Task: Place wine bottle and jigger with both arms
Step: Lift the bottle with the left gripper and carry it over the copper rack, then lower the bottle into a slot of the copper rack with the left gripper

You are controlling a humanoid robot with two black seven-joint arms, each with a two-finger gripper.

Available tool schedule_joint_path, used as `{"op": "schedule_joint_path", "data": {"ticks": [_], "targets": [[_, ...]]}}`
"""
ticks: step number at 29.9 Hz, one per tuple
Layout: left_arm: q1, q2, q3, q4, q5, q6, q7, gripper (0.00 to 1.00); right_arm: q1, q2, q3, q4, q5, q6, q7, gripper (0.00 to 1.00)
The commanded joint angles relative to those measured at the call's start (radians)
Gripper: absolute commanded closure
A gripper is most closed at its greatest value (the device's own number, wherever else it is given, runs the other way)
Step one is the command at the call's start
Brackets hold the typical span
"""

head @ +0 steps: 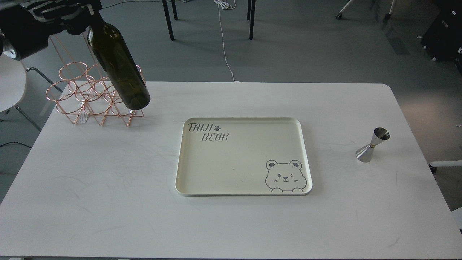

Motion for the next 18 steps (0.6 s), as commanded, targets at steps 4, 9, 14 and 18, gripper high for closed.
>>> {"op": "schedule_joint_path", "data": {"ticks": [4,9,14,18], "targets": [[-0.045,-0.002,0.004,0.08,0.002,-0.001,-0.012,0.87,-0.001,-0.021,-0.001,0.003,0.001,0.003,0.0,0.03],[-0.045,-0.036,0.015,0.129,0.045,-0.001,-0.012,0.87,-0.009,-0.027,0.0,0.003,0.001,0.002,0.0,0.03],[-0.045,-0.076,0.053,0.177,0.082,0.033,-0.012,0.87,-0.012,-0.027,0.0,0.003,0.001,0.002,0.0,0.03],[-0.045,-0.085,0.056,0.183,0.082,0.038,-0.01,0.87,-0.017,-0.025,-0.004,0.003,0.0,0.003,0.0,0.03]]}}
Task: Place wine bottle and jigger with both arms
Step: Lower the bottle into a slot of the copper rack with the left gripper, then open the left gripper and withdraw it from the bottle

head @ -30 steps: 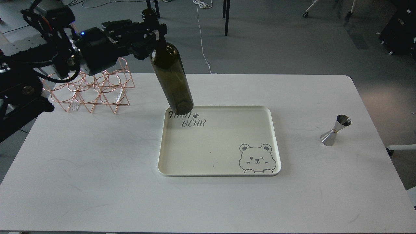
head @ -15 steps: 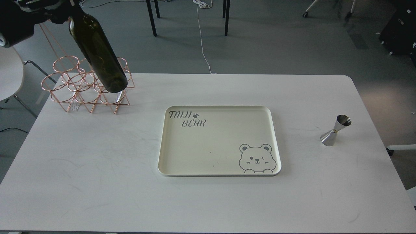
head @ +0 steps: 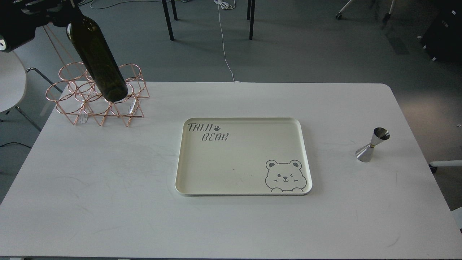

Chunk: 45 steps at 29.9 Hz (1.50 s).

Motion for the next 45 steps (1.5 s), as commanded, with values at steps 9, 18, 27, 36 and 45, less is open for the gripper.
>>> {"op": "schedule_joint_path", "data": {"ticks": [9,18,27,36,45], "targets": [[0.003,-0.03,0.035,0.009,-0.008,0.006,0.002,0.86,-0.015,0.001,-0.006,0.001,-0.002,0.002,0.0,0.03],[0.012,-0.097,0.061,0.067,-0.01,0.006,0.002,0.82,-0.015,0.001,-0.001,0.001,-0.002,0.0,0.0,0.03],[0.015,-0.125,0.153,0.13,-0.04,0.077,0.004,0.62,-0.015,0.008,0.0,0.003,-0.002,0.0,0.0,0.03],[0.014,-0.134,0.153,0.155,-0.048,0.09,0.002,0.26,-0.015,0.001,-0.001,0.001,-0.002,0.002,0.0,0.03],[0.003,-0.081,0.099,0.155,-0.524,0.1,-0.001,0.02,-0.015,-0.011,0.003,0.001,0.0,0.019,0.0,0.03]]}}
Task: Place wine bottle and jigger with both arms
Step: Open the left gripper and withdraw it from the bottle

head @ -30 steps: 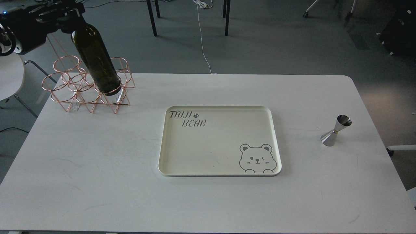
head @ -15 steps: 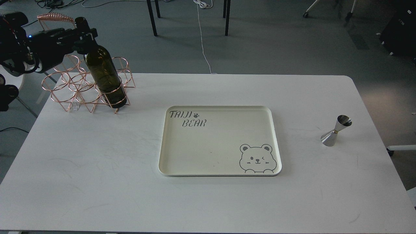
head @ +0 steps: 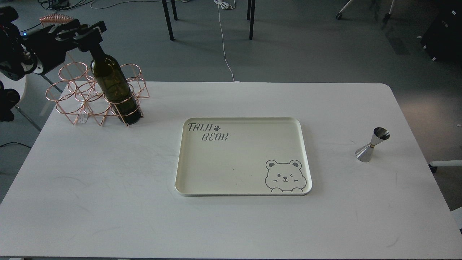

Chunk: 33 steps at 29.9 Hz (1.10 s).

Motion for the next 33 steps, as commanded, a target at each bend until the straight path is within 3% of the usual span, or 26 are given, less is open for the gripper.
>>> {"op": "schedule_joint_path", "data": {"ticks": [1,9,14,21,27,30,33], "targets": [[-0.003,0.054,-0.024,0.0,-0.333,-0.003,-0.001,0.02,0.0,-0.011,0.008,0.0,0.002,0.028,0.0,0.03],[0.003,0.092,-0.021,0.014,-0.821,-0.009,-0.001,0.02,0.0,-0.011,0.057,-0.009,0.0,0.062,0.0,0.01],[0.011,0.066,-0.021,0.12,-1.164,-0.029,0.001,0.02,0.0,-0.014,0.061,-0.009,0.001,0.06,0.0,0.01],[0.065,-0.007,-0.024,0.31,-1.539,-0.239,0.002,0.02,-0.034,-0.006,0.06,-0.008,0.002,0.071,0.0,0.01],[0.134,-0.078,-0.025,0.377,-1.812,-0.369,0.013,0.01,-0.049,0.001,0.084,-0.012,0.156,0.074,0.0,0.01],[0.164,-0.125,-0.028,0.405,-1.845,-0.44,0.012,0.01,-0.046,0.04,0.086,-0.014,0.23,0.074,-0.027,0.01],[0.196,-0.152,-0.076,0.41,-1.854,-0.46,0.012,0.01,-0.046,0.07,0.095,-0.012,0.242,0.077,-0.039,0.01]]}}
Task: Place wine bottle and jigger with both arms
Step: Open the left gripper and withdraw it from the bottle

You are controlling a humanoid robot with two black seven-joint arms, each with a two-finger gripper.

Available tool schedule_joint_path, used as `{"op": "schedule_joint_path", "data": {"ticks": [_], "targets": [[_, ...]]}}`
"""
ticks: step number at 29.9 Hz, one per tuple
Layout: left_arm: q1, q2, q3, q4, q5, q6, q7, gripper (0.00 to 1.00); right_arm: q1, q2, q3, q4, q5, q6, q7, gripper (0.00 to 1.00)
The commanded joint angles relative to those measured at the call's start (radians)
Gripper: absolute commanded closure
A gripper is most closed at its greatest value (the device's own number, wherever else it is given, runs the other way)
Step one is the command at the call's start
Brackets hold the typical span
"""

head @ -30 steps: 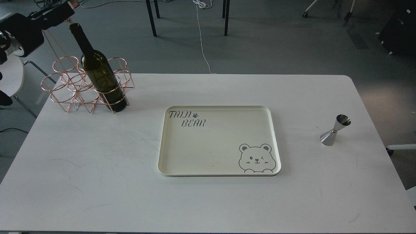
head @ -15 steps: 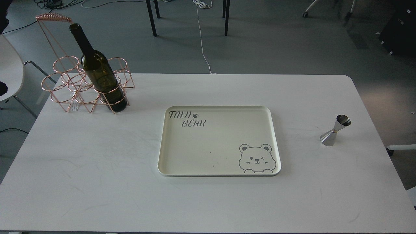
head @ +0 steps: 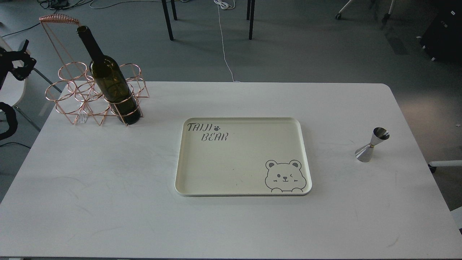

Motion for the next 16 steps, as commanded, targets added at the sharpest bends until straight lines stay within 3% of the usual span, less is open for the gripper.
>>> {"op": "schedule_joint_path", "data": {"ticks": [1,5,16], "targets": [[0.043,-0.035,-0.063,0.007,-0.012,-0.029,0.001,0.01,-0.001,0.036,0.016,0.001,0.023,0.006,-0.023,0.01],[0.088,-0.061,-0.158,0.004,-0.012,-0.03,0.016,0.01,-0.036,0.1,0.035,-0.004,0.077,0.035,-0.068,0.01],[0.106,-0.07,-0.182,-0.002,-0.003,-0.03,0.013,0.01,-0.073,0.136,0.061,-0.002,0.098,0.069,-0.062,0.01]]}}
